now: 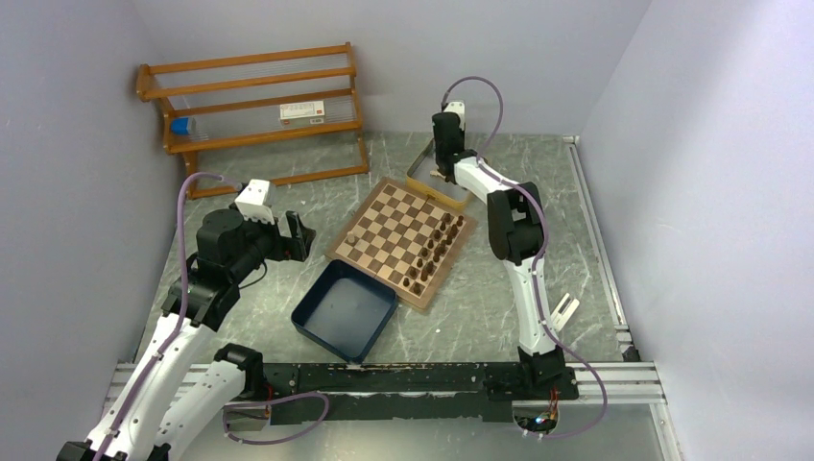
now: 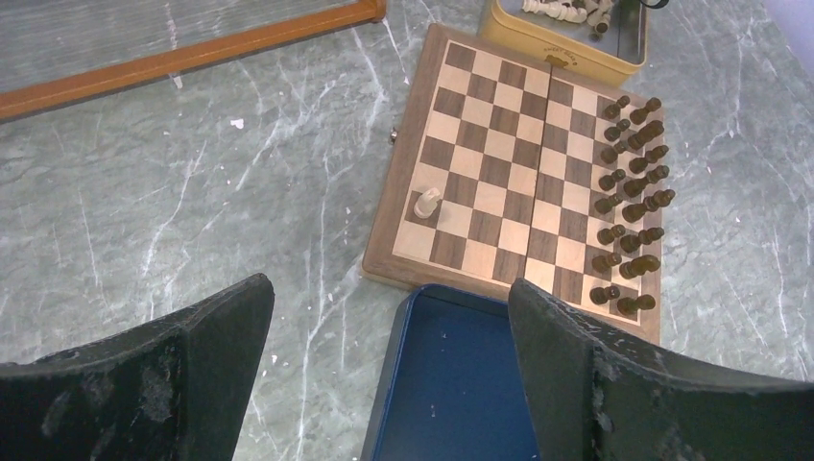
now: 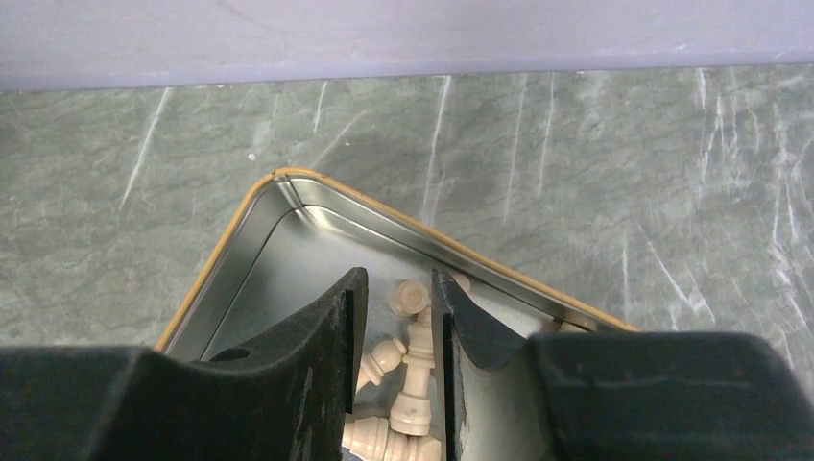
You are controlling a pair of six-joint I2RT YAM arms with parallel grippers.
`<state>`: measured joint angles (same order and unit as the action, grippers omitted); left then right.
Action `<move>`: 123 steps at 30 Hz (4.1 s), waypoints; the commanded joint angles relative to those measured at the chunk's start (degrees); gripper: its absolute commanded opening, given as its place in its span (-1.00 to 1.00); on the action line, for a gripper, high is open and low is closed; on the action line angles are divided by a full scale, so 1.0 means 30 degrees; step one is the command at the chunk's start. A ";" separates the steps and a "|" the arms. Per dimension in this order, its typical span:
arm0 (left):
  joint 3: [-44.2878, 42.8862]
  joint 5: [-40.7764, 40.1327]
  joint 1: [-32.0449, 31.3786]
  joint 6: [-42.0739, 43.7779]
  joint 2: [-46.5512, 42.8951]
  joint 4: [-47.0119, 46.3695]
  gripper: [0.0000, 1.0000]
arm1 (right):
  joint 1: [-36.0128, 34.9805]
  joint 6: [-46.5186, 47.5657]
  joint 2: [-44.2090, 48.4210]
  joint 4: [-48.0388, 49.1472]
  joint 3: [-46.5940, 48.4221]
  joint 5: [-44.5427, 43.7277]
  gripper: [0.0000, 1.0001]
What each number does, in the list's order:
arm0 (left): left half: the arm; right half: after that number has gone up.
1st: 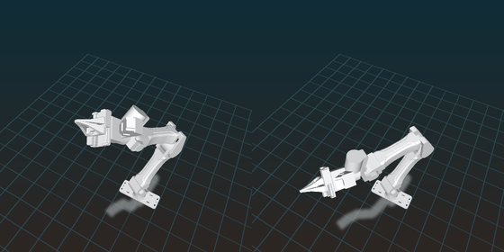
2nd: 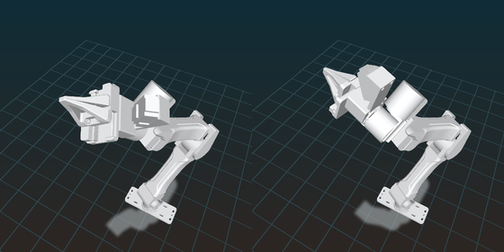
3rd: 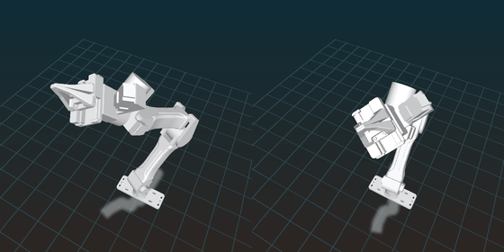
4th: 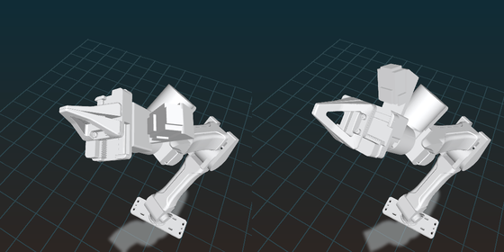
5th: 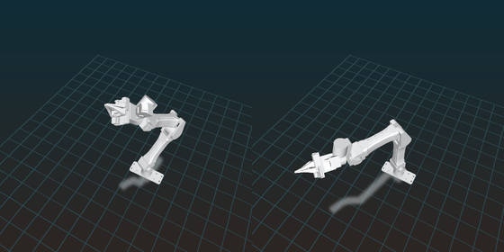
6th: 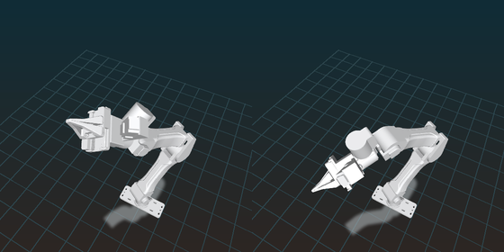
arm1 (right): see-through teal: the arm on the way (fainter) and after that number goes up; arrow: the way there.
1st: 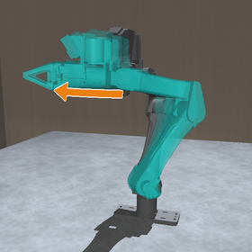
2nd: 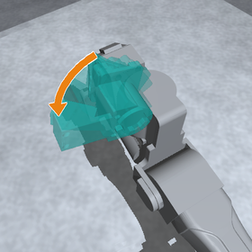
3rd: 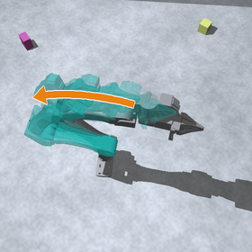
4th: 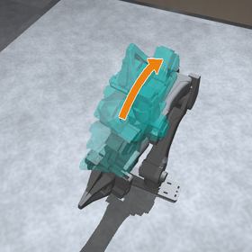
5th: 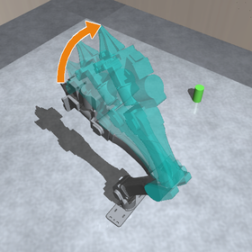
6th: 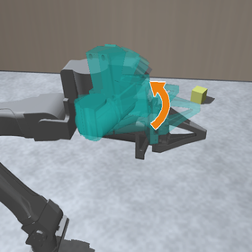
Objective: Set up the chess pieces on the board
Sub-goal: Pick up the chess piece from the storage box, then place the chess piece on the chessboard.
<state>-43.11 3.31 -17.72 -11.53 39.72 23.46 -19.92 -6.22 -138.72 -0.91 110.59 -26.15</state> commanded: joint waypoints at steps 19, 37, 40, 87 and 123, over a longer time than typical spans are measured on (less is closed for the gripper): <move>-0.0202 -0.0079 0.0134 0.0078 -0.0605 -0.0399 0.90 | 0.0341 0.1312 -0.1752 0.0725 0.0703 -0.0481 -0.32; -0.0233 -0.0067 0.0134 0.0066 -0.0381 -0.0389 0.90 | 0.0650 0.1885 -0.1862 0.0741 0.1686 0.0895 -0.76; -0.0248 -0.0128 0.0134 0.0072 -0.0395 -0.0345 0.90 | 0.0651 0.1926 -0.1502 0.0753 0.1368 0.0953 -0.81; -0.0276 -0.1074 0.0134 -0.0148 -0.0932 -0.0115 0.86 | -0.6087 0.2371 1.1067 0.1429 -0.9301 0.5899 -0.79; -0.0365 -0.4994 0.0134 -0.0438 -0.2392 0.0235 0.89 | -1.1751 0.6846 1.0505 0.7070 -1.4484 0.9134 -0.78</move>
<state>-43.11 -11.16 -17.72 -12.82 33.71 23.90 -54.41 11.20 -105.25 17.98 66.63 2.11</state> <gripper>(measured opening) 0.943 0.185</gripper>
